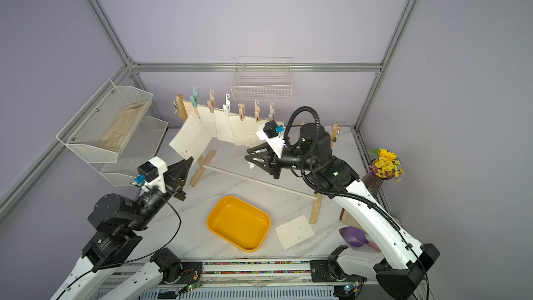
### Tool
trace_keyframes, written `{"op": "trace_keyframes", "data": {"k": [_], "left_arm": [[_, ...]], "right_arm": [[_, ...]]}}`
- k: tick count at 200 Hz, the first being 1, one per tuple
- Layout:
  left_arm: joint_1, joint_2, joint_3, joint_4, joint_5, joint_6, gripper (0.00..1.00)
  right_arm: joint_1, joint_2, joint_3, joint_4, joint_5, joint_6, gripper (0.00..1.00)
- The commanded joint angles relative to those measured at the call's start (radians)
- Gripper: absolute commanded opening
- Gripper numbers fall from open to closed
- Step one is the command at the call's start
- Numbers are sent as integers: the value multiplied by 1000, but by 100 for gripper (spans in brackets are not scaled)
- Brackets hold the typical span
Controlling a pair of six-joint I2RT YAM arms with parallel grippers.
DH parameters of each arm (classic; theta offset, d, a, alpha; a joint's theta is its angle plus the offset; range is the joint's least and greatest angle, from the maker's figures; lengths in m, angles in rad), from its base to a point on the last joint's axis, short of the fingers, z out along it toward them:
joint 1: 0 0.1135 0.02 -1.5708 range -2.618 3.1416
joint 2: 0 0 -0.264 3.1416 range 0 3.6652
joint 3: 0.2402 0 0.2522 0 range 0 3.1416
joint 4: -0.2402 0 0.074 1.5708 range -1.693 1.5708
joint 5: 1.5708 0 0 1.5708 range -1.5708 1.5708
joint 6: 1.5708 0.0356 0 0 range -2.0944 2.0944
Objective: Remove the postcards from the strings
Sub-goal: Place the clamp in the storage box.
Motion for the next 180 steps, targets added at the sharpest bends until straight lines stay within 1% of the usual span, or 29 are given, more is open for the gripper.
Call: {"op": "trace_keyframes", "data": {"k": [1, 16, 28, 38, 45, 52, 61, 67, 78, 87, 116, 121, 135, 156, 180], "left_arm": [[-3, -35, -17, 14, -307, 91, 0], [-3, -56, -8, 22, -390, 133, 0], [-2, -66, -1, 31, -425, 166, 0], [-3, -71, 4, 35, -438, 190, 0], [-3, -71, 6, 36, -439, 202, 0], [-3, -70, 11, 36, -439, 208, 0], [-3, -66, 15, 35, -434, 212, 0], [-3, -63, 16, 36, -427, 213, 0], [-3, -56, 20, 34, -409, 214, 0], [-3, -48, 27, 27, -390, 212, 0], [-3, -16, 67, -43, -264, 200, 0], [-2, -9, 75, -59, -239, 197, 0], [-3, 11, 99, -108, -156, 187, 0], [-3, 43, 135, -181, 12, 160, 0], [-2, 112, 196, -306, 247, 137, 0]], "right_arm": [[112, 34, -77, -57, 127, -28, 10], [175, 67, -152, -25, 162, -12, 10], [208, 99, -210, 12, 179, 5, 10], [225, 126, -247, 41, 176, 15, 15], [230, 134, -273, 74, 168, 31, 20], [232, 163, -291, 104, 165, 48, 28], [233, 180, -312, 140, 164, 62, 34], [233, 188, -320, 158, 165, 68, 41], [233, 196, -329, 183, 180, 69, 51], [234, 196, -332, 190, 200, 68, 54], [233, 144, -337, 181, 276, 57, 66], [233, 105, -346, 182, 288, 57, 67], [233, 39, -357, 173, 345, 57, 68], [233, -87, -369, 143, 496, 91, 69], [232, -244, -401, 131, 669, 143, 71]]}}
